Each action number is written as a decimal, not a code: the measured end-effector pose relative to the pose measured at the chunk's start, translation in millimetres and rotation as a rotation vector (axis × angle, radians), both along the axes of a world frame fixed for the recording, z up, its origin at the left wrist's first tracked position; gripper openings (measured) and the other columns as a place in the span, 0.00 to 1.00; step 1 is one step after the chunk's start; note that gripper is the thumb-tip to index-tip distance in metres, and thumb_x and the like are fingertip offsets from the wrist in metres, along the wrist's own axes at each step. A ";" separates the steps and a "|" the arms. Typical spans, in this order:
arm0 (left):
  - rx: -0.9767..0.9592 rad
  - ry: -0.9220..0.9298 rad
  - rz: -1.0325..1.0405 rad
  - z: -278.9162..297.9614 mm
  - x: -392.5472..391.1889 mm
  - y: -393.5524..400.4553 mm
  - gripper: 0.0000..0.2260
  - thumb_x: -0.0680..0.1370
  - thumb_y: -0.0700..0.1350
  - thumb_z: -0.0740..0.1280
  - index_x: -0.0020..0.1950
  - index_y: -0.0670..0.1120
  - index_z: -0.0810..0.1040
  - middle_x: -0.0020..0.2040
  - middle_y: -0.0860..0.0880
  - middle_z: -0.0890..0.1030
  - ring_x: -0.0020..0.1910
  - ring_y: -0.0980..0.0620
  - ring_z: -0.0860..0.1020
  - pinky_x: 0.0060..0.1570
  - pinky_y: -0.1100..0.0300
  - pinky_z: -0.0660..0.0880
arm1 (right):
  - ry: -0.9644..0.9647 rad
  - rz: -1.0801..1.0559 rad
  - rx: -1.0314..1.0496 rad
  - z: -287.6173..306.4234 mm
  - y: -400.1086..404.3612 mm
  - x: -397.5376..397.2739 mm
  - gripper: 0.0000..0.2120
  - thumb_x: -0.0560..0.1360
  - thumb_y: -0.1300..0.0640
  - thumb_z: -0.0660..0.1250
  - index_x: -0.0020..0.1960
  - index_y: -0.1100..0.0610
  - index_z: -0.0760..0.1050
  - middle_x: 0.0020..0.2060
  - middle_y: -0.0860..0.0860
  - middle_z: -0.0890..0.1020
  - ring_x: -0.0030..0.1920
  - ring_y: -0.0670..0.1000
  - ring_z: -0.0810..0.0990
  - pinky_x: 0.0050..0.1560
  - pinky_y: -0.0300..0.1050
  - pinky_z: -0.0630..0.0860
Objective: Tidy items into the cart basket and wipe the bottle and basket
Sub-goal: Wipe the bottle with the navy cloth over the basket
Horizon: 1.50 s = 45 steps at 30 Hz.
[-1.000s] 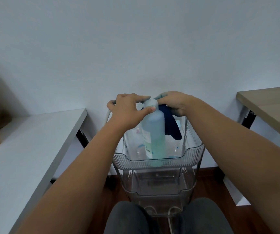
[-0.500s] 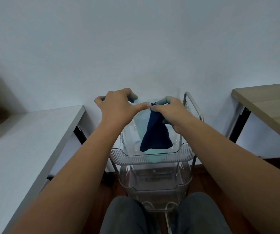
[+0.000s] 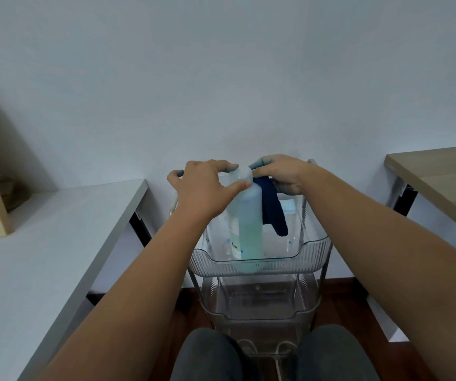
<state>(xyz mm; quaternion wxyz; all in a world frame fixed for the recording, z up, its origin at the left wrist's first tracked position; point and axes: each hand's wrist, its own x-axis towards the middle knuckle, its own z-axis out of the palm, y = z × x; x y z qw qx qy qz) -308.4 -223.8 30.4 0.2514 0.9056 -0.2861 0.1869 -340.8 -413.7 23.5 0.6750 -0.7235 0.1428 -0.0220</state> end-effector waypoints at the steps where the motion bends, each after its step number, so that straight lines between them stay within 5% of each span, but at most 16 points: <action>1: 0.072 -0.057 0.037 -4.6 -3.6 3.3 0.29 0.62 0.77 0.63 0.59 0.65 0.77 0.58 0.62 0.77 0.63 0.53 0.70 0.54 0.52 0.51 | -0.006 -0.001 0.008 -1.1 1.9 1.8 0.04 0.72 0.64 0.70 0.46 0.57 0.79 0.41 0.55 0.83 0.38 0.51 0.82 0.35 0.41 0.80; 8: 0.127 0.008 0.010 -13.9 0.0 14.3 0.31 0.65 0.73 0.66 0.67 0.73 0.66 0.61 0.58 0.67 0.62 0.48 0.63 0.56 0.51 0.54 | -0.080 -0.082 0.060 -16.5 7.9 -6.5 0.07 0.70 0.64 0.72 0.42 0.56 0.75 0.39 0.55 0.81 0.39 0.53 0.79 0.42 0.48 0.76; 14: 0.262 0.079 -0.078 3.6 18.2 17.5 0.29 0.69 0.68 0.68 0.67 0.79 0.58 0.63 0.61 0.71 0.64 0.50 0.64 0.51 0.55 0.50 | -0.099 -0.131 -0.089 -18.0 1.1 -14.6 0.06 0.68 0.64 0.73 0.38 0.55 0.77 0.32 0.52 0.80 0.30 0.49 0.75 0.31 0.42 0.71; 17: 0.258 0.078 -0.122 4.8 19.8 13.3 0.29 0.70 0.67 0.68 0.66 0.80 0.58 0.63 0.63 0.70 0.65 0.50 0.62 0.53 0.55 0.49 | -0.091 -0.129 -0.070 -10.4 -3.2 -4.6 0.04 0.69 0.64 0.73 0.41 0.57 0.79 0.37 0.53 0.82 0.37 0.51 0.79 0.39 0.45 0.76; 21: 0.287 0.085 -0.145 8.8 29.0 16.9 0.29 0.71 0.65 0.69 0.66 0.81 0.58 0.63 0.65 0.68 0.68 0.50 0.59 0.56 0.55 0.49 | -0.057 -0.033 -0.093 1.6 -1.6 11.7 0.03 0.72 0.63 0.71 0.44 0.56 0.80 0.38 0.52 0.83 0.38 0.49 0.81 0.37 0.40 0.79; 25: 0.312 0.044 -0.106 10.5 35.6 24.1 0.30 0.73 0.62 0.69 0.68 0.78 0.57 0.63 0.64 0.68 0.69 0.48 0.59 0.55 0.55 0.49 | -0.073 -0.039 -0.066 -2.5 7.1 16.9 0.03 0.72 0.63 0.72 0.43 0.57 0.80 0.39 0.54 0.83 0.40 0.51 0.80 0.46 0.46 0.78; 31: 0.186 0.084 -0.080 -11.5 16.2 20.3 0.39 0.62 0.78 0.61 0.71 0.71 0.61 0.63 0.62 0.72 0.65 0.51 0.63 0.53 0.53 0.53 | -0.137 -0.169 -0.066 -16.0 23.9 2.8 0.04 0.69 0.62 0.72 0.41 0.56 0.78 0.32 0.54 0.81 0.27 0.47 0.78 0.28 0.39 0.74; 45: 0.127 0.070 -0.222 -2.6 22.3 17.5 0.32 0.66 0.68 0.71 0.69 0.71 0.66 0.56 0.65 0.72 0.60 0.55 0.60 0.50 0.55 0.52 | -0.103 0.054 -0.083 -1.0 23.2 24.2 0.03 0.72 0.63 0.70 0.44 0.57 0.79 0.38 0.53 0.83 0.35 0.48 0.81 0.34 0.40 0.78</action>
